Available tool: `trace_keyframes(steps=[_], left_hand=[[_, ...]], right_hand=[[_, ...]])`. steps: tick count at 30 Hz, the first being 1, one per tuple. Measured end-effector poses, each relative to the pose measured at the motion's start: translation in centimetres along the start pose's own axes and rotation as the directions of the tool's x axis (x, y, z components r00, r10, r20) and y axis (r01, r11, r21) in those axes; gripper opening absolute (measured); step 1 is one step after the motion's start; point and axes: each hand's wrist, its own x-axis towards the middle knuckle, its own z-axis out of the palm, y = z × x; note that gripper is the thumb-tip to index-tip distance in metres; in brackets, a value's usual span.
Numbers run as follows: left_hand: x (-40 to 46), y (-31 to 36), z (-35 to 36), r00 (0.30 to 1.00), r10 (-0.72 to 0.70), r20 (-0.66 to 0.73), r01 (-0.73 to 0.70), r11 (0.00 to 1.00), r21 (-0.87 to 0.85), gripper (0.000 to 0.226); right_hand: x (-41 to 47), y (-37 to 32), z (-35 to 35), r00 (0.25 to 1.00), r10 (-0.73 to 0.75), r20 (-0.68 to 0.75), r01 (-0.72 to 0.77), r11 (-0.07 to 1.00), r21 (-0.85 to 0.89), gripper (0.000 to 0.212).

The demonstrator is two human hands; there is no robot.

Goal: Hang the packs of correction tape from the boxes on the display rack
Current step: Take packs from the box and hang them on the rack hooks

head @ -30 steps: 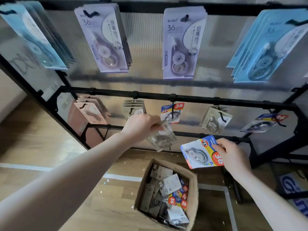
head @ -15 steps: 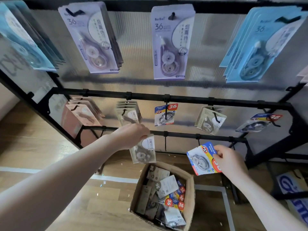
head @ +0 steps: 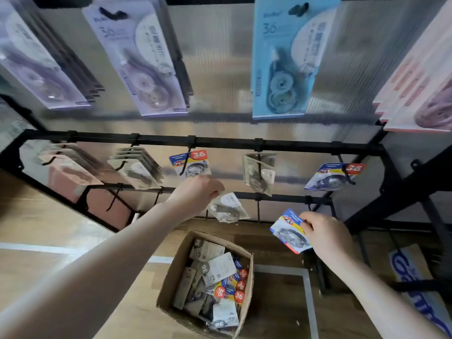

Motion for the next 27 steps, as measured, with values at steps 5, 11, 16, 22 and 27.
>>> trace_keyframes(steps=[5,11,16,22,27], left_hand=[[3.1,3.6,0.8,0.999,-0.002,-0.040,0.000,0.998,-0.064,0.024],[6.3,5.0,1.6,0.989,0.087,-0.119,-0.101,0.988,-0.120,0.017],[6.8,4.6,2.0,0.957,0.204,-0.208,-0.236,0.961,-0.141,0.012],[7.3,4.2,1.9,0.950,0.258,-0.173,-0.289,0.939,-0.187,0.015],[7.8,3.3,1.8,0.952,0.282,-0.121,-0.302,0.931,-0.205,0.020]], right_hand=[[1.3,2.9,-0.4,0.998,-0.058,-0.010,0.057,0.998,-0.024,0.024],[2.2,4.7,-0.2,0.998,-0.058,-0.035,0.059,0.998,0.002,0.026],[2.7,5.3,-0.3,0.996,-0.076,-0.039,0.077,0.996,0.043,0.024],[3.2,5.6,-0.7,0.997,-0.051,-0.059,0.058,0.990,0.131,0.022],[3.5,5.7,-1.2,0.995,-0.057,-0.087,0.070,0.987,0.147,0.024]])
